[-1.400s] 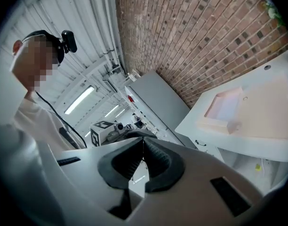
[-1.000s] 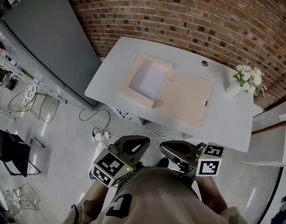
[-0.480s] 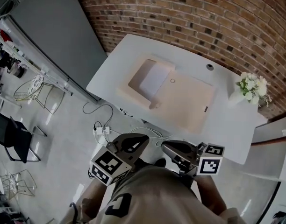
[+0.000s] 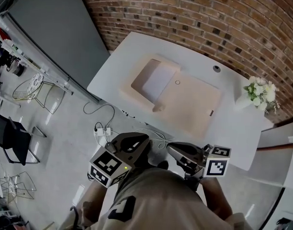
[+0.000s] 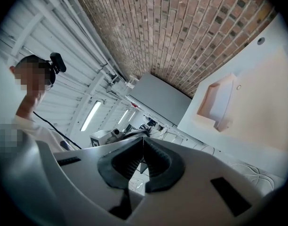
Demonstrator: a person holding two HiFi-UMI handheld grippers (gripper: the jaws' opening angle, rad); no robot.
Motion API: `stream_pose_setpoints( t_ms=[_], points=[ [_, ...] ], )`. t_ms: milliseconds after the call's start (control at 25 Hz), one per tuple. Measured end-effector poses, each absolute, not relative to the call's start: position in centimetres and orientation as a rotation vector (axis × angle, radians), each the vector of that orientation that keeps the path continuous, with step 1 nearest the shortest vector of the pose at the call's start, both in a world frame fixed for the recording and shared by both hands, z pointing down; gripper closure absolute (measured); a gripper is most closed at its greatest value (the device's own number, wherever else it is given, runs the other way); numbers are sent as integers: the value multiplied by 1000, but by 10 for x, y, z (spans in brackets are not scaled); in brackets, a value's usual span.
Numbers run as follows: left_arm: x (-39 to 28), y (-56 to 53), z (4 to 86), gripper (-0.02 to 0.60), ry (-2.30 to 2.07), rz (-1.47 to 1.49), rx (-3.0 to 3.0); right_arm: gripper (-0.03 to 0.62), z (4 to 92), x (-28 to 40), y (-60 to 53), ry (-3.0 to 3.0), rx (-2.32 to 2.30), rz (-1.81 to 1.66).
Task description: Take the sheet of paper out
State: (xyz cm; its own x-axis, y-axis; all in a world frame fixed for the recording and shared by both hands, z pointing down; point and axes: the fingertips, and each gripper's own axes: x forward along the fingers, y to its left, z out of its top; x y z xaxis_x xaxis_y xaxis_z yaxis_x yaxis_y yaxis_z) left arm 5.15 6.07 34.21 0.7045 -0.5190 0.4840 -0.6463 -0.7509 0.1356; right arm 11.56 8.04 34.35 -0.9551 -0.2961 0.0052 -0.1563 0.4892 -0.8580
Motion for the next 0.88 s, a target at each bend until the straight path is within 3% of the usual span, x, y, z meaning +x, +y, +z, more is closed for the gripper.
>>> stream_pose_setpoints(
  t_ms=[320, 880],
  points=[
    [38, 22, 345, 568, -857, 558, 2650, 569, 350, 116, 50, 2483, -522, -1527],
    [-27, -58, 359, 568, -765, 471, 2652, 569, 360, 58, -18, 2418, -637, -1660]
  ],
)
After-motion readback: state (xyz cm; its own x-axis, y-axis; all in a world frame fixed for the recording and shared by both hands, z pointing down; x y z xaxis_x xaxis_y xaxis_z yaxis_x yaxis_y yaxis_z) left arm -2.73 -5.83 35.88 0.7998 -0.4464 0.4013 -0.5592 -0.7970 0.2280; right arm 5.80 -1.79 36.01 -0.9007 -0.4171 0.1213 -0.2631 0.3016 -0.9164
